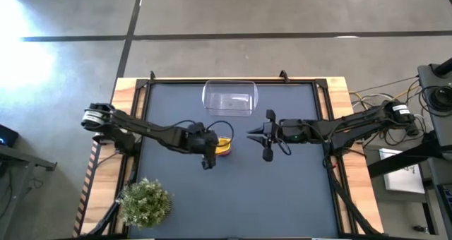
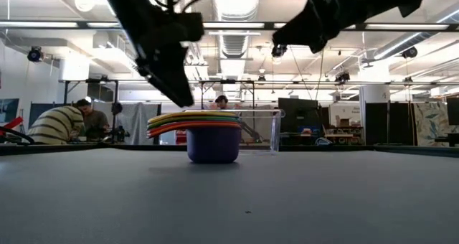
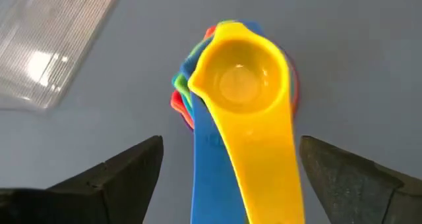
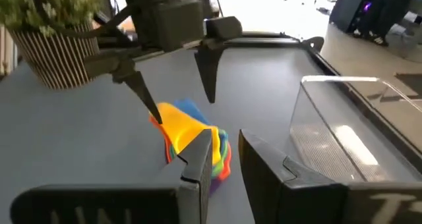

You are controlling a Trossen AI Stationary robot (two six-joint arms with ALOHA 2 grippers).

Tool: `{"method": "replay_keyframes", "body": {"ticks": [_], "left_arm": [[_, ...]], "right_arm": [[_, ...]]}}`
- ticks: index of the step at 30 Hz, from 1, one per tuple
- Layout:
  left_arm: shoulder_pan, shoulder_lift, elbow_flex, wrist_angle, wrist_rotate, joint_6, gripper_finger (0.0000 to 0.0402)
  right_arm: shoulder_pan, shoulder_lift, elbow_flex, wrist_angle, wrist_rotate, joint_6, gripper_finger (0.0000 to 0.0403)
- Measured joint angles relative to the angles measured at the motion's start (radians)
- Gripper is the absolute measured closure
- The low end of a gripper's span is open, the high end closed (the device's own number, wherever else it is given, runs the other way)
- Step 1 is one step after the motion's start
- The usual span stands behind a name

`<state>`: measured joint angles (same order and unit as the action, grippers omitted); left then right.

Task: Nest measuring cups in basket
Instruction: Stack the yellow measuring cup on top of the blue measuring cup

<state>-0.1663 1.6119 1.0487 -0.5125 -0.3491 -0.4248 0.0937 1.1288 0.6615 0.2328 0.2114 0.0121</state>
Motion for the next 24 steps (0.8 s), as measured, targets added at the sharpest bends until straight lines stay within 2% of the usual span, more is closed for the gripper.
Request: {"method": "replay_keyframes", "body": {"ticks": [4,9,24], "left_arm": [[0.014,0.038,0.018,-0.05,0.008,-0.015,0.0064],[0.025,0.061,0.017,-0.038,0.095,-0.008,0.0064],[0.023,0.007,0.017,-0.045,0.099,-0.023,0.0064]], "right_arm": [[0.0,0.008,0.002,0.002,-0.001,0.0,0.0339],[0.0,0.022,0.002,0.014,0.0,0.006,0.0335],[0.0,0.026,0.002,0.019,0.0,0.022,0.0332]]}}
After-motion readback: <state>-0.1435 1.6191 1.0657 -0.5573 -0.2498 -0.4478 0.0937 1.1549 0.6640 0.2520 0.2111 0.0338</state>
